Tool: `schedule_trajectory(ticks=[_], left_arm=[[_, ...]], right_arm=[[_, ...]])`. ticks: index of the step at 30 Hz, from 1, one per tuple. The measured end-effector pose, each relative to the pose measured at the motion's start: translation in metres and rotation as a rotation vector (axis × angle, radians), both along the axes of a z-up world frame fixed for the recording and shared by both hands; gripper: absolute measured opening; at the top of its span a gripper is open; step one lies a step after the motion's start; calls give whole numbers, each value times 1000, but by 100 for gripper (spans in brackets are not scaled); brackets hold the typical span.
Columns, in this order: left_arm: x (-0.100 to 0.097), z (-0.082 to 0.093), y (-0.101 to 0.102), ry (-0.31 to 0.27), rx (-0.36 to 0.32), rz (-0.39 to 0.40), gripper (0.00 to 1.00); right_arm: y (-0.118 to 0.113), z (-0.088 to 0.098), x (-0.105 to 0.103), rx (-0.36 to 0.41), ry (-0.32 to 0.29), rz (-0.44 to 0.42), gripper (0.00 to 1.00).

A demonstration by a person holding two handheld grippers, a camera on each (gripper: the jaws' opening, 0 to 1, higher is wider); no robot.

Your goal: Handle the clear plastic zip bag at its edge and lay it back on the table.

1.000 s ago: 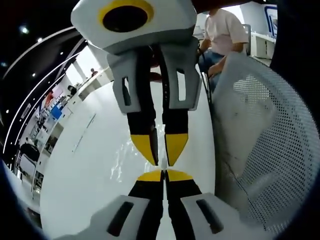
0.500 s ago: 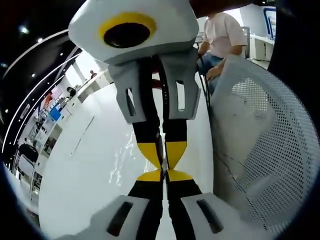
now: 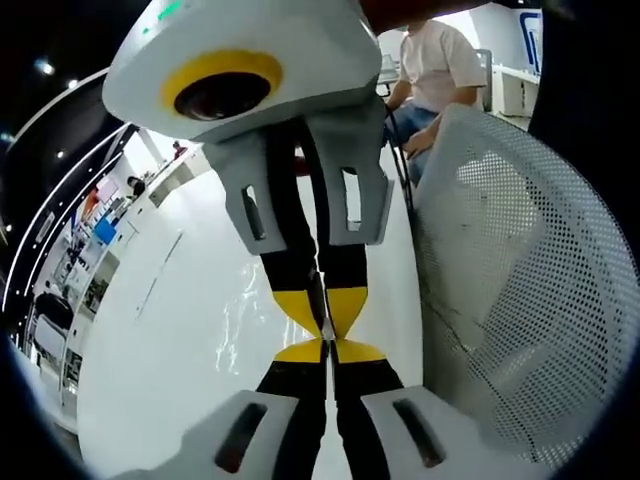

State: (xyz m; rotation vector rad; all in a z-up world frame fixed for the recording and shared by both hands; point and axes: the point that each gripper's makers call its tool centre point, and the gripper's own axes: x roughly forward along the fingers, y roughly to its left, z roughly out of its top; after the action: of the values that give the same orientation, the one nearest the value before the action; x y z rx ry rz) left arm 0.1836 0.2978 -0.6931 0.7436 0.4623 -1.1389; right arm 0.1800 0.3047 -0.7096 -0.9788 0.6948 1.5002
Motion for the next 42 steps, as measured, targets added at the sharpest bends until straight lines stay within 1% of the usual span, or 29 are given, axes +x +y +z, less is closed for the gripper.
schedule_trajectory(ticks=[1,3,7,10,11,13,15,16,18,23,28,30,33,38,41,42], left_arm=[[1,-1,1,3,1,8,0],[3,0,1,28,-18,41,0],[2,-3,0,48,-21,40,0],[2,-5,-1,45,-14,35,0],[2,-5,0,44,-12,43,0],[3,-5,0,68,-27,65,0],[5,-4,1,49,-24,66,0],[4,-5,0,60,-30,66,0],[5,-6,-1,55,-23,61,0],[3,-10,-1,67,-14,56,0],[4,-10,-1,34,-4,33,0],[4,-10,-2,45,-10,36,0],[4,-10,-3,45,-8,33,0],[4,-11,-4,42,-1,30,0],[3,-12,-3,74,-19,60,0],[4,-12,-4,75,-22,61,0]], right_arm=[[-1,0,1,-2,1,-3,0],[-1,0,1,-1,6,-13,0],[-2,-3,1,-15,6,-12,0],[-2,-4,1,-21,-1,-6,0],[-1,-3,1,-18,-3,-11,0],[-1,-3,1,-20,10,-20,0],[-1,-2,2,-17,6,-28,0],[-2,-2,0,-21,14,-29,0],[-3,-3,0,-29,7,-28,0],[-3,-3,-4,-37,18,-35,0],[-3,-3,0,-31,23,-47,0],[-3,-3,-1,-27,29,-44,0],[-1,-1,-1,-9,37,-43,0],[-2,-3,0,-8,36,-43,0],[-3,-3,-1,-6,51,-60,0],[-4,-4,-1,-9,52,-62,0]])
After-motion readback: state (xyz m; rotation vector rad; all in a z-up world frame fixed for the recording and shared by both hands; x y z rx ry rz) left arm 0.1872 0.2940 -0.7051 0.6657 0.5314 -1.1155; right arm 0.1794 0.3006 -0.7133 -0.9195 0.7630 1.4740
